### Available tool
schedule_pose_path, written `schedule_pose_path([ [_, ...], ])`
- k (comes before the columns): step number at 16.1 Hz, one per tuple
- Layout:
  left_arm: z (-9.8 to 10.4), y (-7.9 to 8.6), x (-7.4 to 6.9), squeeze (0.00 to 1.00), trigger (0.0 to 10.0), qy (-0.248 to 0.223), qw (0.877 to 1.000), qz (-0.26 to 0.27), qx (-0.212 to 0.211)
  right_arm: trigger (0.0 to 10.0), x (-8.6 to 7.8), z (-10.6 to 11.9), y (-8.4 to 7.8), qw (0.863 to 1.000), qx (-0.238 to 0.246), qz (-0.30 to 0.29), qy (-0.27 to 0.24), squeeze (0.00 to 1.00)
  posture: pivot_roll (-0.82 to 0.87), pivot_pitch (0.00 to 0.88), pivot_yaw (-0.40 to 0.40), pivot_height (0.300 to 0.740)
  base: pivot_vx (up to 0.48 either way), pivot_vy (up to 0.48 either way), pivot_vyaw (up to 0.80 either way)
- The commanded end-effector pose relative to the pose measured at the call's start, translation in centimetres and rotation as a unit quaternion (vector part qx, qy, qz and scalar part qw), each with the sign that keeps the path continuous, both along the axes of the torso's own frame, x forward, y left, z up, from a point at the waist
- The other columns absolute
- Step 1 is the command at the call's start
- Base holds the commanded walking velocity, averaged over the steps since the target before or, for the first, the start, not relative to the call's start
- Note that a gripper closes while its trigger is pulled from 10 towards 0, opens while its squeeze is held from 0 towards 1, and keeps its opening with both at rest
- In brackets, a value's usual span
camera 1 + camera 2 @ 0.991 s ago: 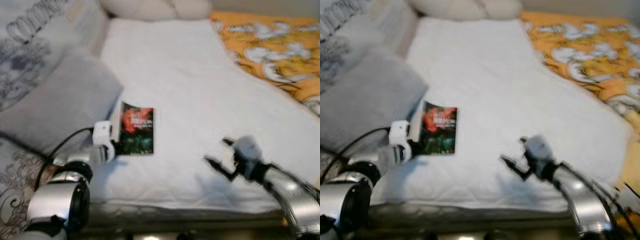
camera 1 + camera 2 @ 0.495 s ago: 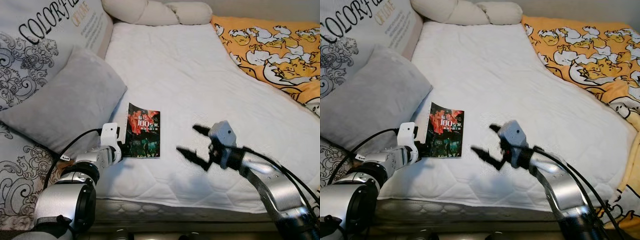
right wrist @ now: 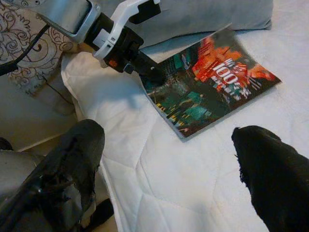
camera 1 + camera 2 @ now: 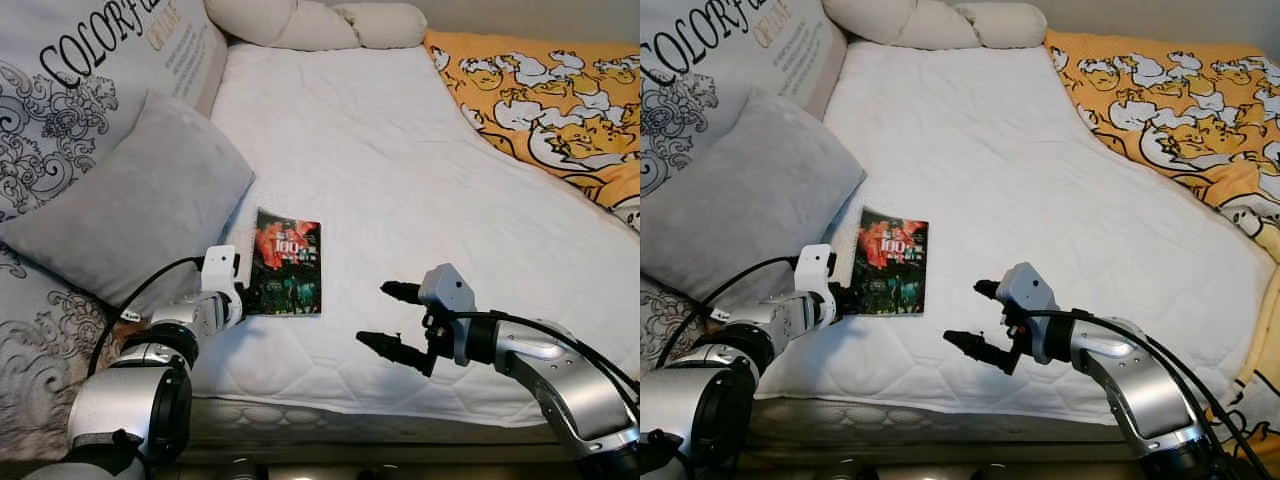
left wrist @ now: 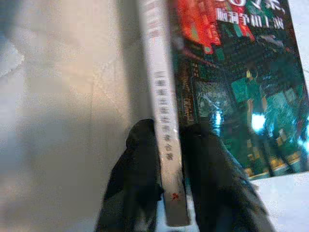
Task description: Clean up the room
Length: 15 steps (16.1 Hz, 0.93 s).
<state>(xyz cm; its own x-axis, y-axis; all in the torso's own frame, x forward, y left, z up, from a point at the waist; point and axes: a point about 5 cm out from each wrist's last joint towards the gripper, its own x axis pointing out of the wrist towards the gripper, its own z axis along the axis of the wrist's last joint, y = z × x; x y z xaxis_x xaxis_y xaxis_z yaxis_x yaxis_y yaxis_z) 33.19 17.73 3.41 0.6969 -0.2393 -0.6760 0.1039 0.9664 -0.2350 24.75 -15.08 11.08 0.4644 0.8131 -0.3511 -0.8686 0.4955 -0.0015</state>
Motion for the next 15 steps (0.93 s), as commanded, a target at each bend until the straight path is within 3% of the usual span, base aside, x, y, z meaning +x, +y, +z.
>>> schedule_pose_path([
  [1, 0.3, 0.2, 0.2, 1.00, 10.0, 0.002, 1.000, -0.002, 0.008, 10.0, 0.0, 0.2, -0.2, 1.000, -0.004, 0.003, 0.003, 0.00, -0.14, 0.036, -0.006, 0.740, 0.000, 0.000, 0.00],
  [4, 0.6, 0.9, 0.3, 1.00, 10.0, -0.004, 0.998, -0.027, 0.052, 10.0, 0.4, -0.2, -0.9, 1.000, -0.027, -0.014, 0.008, 0.00, -0.13, 0.029, -0.007, 0.740, 0.000, 0.000, 0.00],
  [6, 0.9, 1.4, 0.5, 1.00, 10.0, -0.012, 0.997, -0.032, 0.068, 10.0, 0.4, -0.6, -1.1, 0.999, -0.024, -0.023, 0.022, 0.00, -0.13, 0.027, -0.007, 0.740, 0.000, 0.000, 0.00],
  [8, 1.7, 2.3, 1.0, 1.00, 10.0, -0.036, 0.991, -0.061, 0.113, 10.0, 0.4, -0.8, -1.5, 0.999, -0.013, -0.043, 0.027, 0.00, -0.12, 0.015, -0.005, 0.740, 0.000, 0.000, 0.00],
  [10, 2.7, 2.4, 1.6, 1.00, 10.0, -0.083, 0.979, -0.106, 0.152, 10.0, 0.3, -0.7, -1.9, 0.997, 0.000, -0.067, 0.023, 0.00, -0.11, 0.003, -0.003, 0.740, 0.000, 0.000, 0.00],
  [12, 4.1, 2.0, 2.5, 1.00, 10.0, -0.138, 0.973, -0.123, 0.136, 10.0, 0.7, -0.2, -2.1, 0.991, 0.051, -0.125, 0.023, 0.00, -0.09, 0.000, 0.000, 0.740, 0.000, 0.000, 0.00],
  [13, 4.8, 1.7, 2.8, 0.35, 10.0, -0.169, 0.971, -0.119, 0.119, 10.0, 0.9, -0.1, -2.2, 0.986, 0.061, -0.155, 0.018, 0.00, -0.08, 0.000, 0.009, 0.740, 0.000, 0.000, 0.00],
  [15, 5.7, 2.0, 3.3, 0.33, 10.0, -0.212, 0.969, -0.071, 0.107, 10.0, 1.0, 0.0, -2.0, 0.980, 0.076, -0.187, 0.001, 0.00, -0.08, 0.000, 0.017, 0.740, 0.000, 0.000, 0.00],
])
